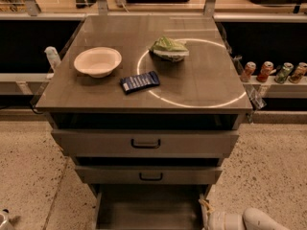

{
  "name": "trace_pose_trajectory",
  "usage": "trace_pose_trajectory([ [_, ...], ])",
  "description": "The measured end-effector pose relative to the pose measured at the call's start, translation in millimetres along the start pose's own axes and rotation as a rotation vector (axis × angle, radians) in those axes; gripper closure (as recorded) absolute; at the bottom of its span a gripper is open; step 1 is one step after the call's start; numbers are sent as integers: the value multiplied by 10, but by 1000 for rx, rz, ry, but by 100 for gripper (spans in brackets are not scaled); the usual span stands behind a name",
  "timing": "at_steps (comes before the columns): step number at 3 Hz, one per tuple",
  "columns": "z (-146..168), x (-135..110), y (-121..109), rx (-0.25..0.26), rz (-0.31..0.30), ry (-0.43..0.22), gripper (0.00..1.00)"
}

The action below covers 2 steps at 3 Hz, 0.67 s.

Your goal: Open bottom drawer

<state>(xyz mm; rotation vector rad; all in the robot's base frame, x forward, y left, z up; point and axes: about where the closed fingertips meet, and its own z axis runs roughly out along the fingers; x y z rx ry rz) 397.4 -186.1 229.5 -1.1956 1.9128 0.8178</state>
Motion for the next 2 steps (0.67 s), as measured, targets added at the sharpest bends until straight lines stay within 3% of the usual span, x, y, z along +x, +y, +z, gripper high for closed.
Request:
trace_pose_trajectory([
  [1, -54, -58, -38, 41, -25, -15, 0],
  [2, -54, -58, -38, 41, -25, -15, 0],
])
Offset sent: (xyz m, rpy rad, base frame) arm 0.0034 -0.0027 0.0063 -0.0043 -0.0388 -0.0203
